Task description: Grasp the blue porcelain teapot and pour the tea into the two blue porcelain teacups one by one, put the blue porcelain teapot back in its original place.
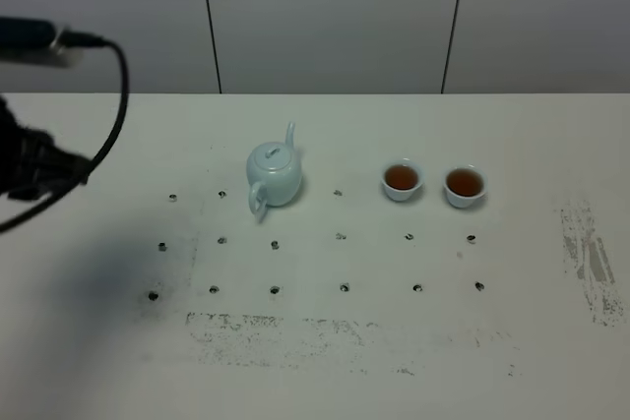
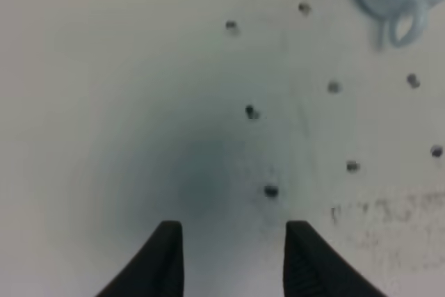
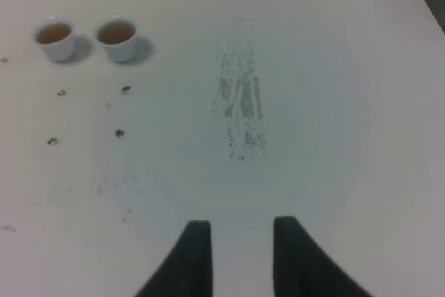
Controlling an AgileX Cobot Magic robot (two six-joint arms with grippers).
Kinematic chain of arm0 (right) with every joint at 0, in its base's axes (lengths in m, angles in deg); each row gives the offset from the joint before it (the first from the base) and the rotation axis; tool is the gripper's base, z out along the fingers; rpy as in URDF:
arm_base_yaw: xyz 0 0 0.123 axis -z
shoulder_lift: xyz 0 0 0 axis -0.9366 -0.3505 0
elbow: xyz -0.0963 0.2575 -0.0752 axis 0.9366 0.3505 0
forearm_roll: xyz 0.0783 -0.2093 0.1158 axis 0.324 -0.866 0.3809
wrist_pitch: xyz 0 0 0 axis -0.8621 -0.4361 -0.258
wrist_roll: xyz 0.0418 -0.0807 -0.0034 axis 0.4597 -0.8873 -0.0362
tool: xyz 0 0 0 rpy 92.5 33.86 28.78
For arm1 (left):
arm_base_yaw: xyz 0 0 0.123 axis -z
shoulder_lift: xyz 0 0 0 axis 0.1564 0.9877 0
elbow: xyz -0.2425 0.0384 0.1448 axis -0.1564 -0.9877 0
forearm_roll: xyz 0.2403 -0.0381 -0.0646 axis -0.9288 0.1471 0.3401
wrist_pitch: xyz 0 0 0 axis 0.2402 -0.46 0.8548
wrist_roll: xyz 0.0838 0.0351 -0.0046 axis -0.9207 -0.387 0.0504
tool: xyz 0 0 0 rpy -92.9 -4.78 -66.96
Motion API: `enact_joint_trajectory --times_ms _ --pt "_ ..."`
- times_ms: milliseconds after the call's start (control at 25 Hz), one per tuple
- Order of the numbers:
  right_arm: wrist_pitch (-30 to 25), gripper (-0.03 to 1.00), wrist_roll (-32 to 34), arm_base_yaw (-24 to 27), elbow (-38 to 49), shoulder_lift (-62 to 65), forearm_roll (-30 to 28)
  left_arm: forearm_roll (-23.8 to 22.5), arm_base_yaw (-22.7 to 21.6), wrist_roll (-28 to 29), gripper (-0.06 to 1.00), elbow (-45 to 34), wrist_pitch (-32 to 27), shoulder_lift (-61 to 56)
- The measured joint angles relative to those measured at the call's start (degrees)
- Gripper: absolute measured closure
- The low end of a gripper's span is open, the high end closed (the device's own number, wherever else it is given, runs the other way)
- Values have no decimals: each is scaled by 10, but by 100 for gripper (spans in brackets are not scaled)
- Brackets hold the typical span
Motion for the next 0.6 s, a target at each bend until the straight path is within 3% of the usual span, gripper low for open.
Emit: enact_joint_trajectory --times_ms 280,600 --pt "0 73 0 0 0 0 0 -13 -40 1 54 -196 -47 -264" --pt "0 73 0 0 0 0 0 -37 -47 1 54 -262 -175 -453"
